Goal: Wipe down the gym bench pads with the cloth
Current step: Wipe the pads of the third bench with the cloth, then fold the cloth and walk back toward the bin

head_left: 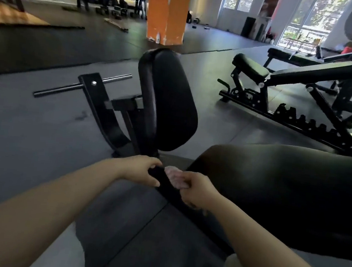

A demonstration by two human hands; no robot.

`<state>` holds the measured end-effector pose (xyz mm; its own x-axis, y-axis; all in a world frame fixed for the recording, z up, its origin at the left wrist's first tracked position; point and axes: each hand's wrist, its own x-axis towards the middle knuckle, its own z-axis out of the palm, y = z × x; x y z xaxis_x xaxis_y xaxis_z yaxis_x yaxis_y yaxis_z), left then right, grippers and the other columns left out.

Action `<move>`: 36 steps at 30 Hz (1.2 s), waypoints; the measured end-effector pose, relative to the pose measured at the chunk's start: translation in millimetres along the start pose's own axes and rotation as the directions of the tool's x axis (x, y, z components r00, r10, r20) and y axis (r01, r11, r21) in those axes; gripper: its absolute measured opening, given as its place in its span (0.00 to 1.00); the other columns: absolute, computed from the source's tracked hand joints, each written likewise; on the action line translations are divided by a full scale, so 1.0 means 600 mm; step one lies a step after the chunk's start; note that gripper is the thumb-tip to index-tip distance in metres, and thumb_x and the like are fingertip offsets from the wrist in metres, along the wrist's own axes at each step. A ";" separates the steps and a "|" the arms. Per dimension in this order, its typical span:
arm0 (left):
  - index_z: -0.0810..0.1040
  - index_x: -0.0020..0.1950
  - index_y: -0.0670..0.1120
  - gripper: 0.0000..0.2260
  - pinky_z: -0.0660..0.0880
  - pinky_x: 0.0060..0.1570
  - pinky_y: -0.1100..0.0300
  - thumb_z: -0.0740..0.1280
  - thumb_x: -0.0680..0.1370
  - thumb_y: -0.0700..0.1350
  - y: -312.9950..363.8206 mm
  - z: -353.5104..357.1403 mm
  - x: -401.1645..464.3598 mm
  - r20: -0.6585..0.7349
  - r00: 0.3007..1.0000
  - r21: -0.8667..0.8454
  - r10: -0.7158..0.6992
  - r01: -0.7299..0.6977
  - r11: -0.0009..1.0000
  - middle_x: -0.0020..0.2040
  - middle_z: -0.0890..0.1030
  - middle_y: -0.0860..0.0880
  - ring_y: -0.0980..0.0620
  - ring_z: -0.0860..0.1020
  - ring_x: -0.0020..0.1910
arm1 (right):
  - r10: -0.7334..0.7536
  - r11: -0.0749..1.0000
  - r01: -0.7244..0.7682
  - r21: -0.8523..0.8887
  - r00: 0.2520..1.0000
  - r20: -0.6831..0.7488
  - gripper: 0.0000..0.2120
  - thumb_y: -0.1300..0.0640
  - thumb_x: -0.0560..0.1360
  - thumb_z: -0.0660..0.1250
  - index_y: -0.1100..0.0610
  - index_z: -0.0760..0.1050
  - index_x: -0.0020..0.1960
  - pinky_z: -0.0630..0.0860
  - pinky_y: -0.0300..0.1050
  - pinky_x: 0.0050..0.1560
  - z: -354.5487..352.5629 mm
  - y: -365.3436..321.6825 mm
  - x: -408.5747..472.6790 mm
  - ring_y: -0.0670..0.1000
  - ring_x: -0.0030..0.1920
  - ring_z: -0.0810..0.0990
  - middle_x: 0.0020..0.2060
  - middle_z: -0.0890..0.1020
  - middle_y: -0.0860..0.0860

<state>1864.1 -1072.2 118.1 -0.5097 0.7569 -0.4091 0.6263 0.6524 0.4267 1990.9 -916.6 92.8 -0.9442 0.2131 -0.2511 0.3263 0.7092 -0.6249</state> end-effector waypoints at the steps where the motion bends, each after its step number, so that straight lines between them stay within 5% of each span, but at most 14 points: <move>1: 0.58 0.75 0.48 0.32 0.63 0.63 0.64 0.68 0.76 0.53 -0.019 -0.001 0.000 0.011 1.000 -0.007 -0.026 0.026 1.000 0.72 0.65 0.49 0.51 0.66 0.69 | 0.006 0.997 -0.009 0.083 1.000 0.029 0.20 0.63 0.76 0.62 0.46 0.73 0.65 0.74 0.32 0.43 0.010 -0.013 0.010 0.44 0.43 0.80 0.49 0.82 0.48; 3: 0.55 0.76 0.47 0.34 0.63 0.62 0.64 0.68 0.76 0.52 -0.057 -0.004 0.001 0.023 0.997 -0.016 -0.075 0.075 0.997 0.73 0.64 0.49 0.50 0.65 0.70 | 0.030 0.974 -0.051 0.220 0.995 0.097 0.17 0.60 0.77 0.63 0.47 0.74 0.64 0.72 0.29 0.33 0.028 -0.037 0.035 0.38 0.33 0.77 0.41 0.80 0.44; 6: 0.61 0.73 0.46 0.30 0.65 0.61 0.61 0.70 0.75 0.51 -0.116 0.000 0.012 0.005 0.996 -0.060 -0.094 0.094 0.994 0.69 0.68 0.49 0.49 0.68 0.67 | -0.011 0.948 -0.038 0.317 0.988 0.151 0.15 0.59 0.77 0.65 0.51 0.75 0.64 0.76 0.32 0.39 0.059 -0.065 0.071 0.40 0.38 0.79 0.45 0.82 0.50; 9: 0.73 0.58 0.44 0.17 0.69 0.52 0.60 0.71 0.74 0.48 -0.167 0.005 0.027 -0.041 0.993 -0.188 -0.114 0.105 0.977 0.54 0.76 0.50 0.52 0.74 0.54 | -0.027 0.919 -0.041 0.392 0.985 0.168 0.14 0.59 0.76 0.66 0.51 0.74 0.61 0.76 0.33 0.43 0.095 -0.099 0.119 0.40 0.40 0.79 0.47 0.82 0.51; 13: 0.73 0.55 0.45 0.13 0.68 0.48 0.62 0.71 0.74 0.46 -0.231 -0.013 0.056 -0.057 0.979 -0.162 -0.196 0.185 0.969 0.50 0.74 0.51 0.52 0.72 0.49 | 0.007 0.893 -0.131 0.430 0.961 0.277 0.28 0.53 0.75 0.67 0.51 0.62 0.72 0.76 0.43 0.55 0.144 -0.120 0.190 0.46 0.53 0.78 0.55 0.78 0.48; 18: 0.71 0.52 0.48 0.10 0.67 0.46 0.61 0.69 0.74 0.46 -0.294 -0.018 0.134 -0.060 0.961 -0.188 -0.272 0.256 0.948 0.50 0.74 0.50 0.49 0.74 0.50 | 0.075 0.901 -0.193 0.388 0.951 0.299 0.21 0.56 0.75 0.66 0.52 0.64 0.67 0.75 0.50 0.57 0.208 -0.128 0.280 0.52 0.57 0.76 0.57 0.77 0.52; 21: 0.74 0.56 0.45 0.12 0.66 0.43 0.62 0.68 0.74 0.45 -0.309 -0.012 0.162 -0.083 0.944 -0.220 -0.319 0.295 0.930 0.51 0.77 0.48 0.48 0.75 0.52 | 0.136 0.816 -0.302 0.493 0.929 0.344 0.20 0.60 0.74 0.65 0.51 0.64 0.64 0.76 0.38 0.47 0.234 -0.127 0.316 0.47 0.51 0.78 0.53 0.78 0.49; 24: 0.74 0.51 0.48 0.08 0.63 0.35 0.64 0.69 0.73 0.44 -0.319 -0.003 0.155 -0.102 0.903 -0.370 -0.416 0.354 0.859 0.45 0.76 0.51 0.52 0.73 0.44 | 0.137 0.750 -0.343 0.565 0.917 0.375 0.23 0.62 0.74 0.65 0.48 0.64 0.66 0.73 0.28 0.39 0.235 -0.135 0.320 0.41 0.48 0.77 0.52 0.77 0.45; 28: 0.72 0.45 0.49 0.08 0.66 0.33 0.72 0.69 0.72 0.40 -0.295 -0.012 0.121 -0.046 0.851 -0.581 -0.522 0.402 0.707 0.37 0.74 0.56 0.55 0.73 0.38 | 0.182 0.672 -0.436 0.598 0.880 0.438 0.17 0.59 0.79 0.63 0.51 0.66 0.66 0.74 0.30 0.43 0.207 -0.168 0.293 0.41 0.45 0.78 0.48 0.79 0.45; 31: 0.73 0.45 0.48 0.11 0.67 0.35 0.75 0.68 0.69 0.35 -0.264 -0.048 0.071 0.003 0.884 -0.665 -0.468 0.352 0.659 0.36 0.74 0.58 0.54 0.74 0.39 | 0.227 0.608 -0.483 0.630 0.866 0.445 0.13 0.66 0.79 0.59 0.55 0.69 0.61 0.73 0.34 0.37 0.143 -0.226 0.265 0.48 0.37 0.79 0.45 0.79 0.56; 34: 0.74 0.44 0.52 0.14 0.69 0.38 0.73 0.69 0.68 0.34 -0.253 -0.133 0.006 0.031 0.936 -0.688 -0.351 0.275 0.671 0.38 0.77 0.56 0.59 0.75 0.38 | 0.281 0.632 -0.516 0.578 0.848 0.450 0.11 0.67 0.77 0.62 0.54 0.69 0.55 0.70 0.31 0.30 0.064 -0.316 0.248 0.69 0.38 0.69 0.45 0.74 0.72; 36: 0.74 0.43 0.56 0.16 0.75 0.44 0.64 0.70 0.66 0.36 -0.263 -0.221 -0.035 0.035 0.957 -0.695 -0.289 0.231 0.681 0.39 0.79 0.55 0.57 0.77 0.40 | 0.261 0.726 -0.477 0.494 0.857 0.444 0.15 0.64 0.74 0.66 0.48 0.69 0.54 0.73 0.43 0.33 0.017 -0.386 0.246 0.60 0.34 0.73 0.40 0.77 0.65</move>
<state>1697.8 -1186.1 166.1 -0.6476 0.5343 -0.5432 -0.1010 0.6464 0.7563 1776.5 -1056.3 192.7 -0.7043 0.0693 -0.7065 0.7098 0.0812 -0.6997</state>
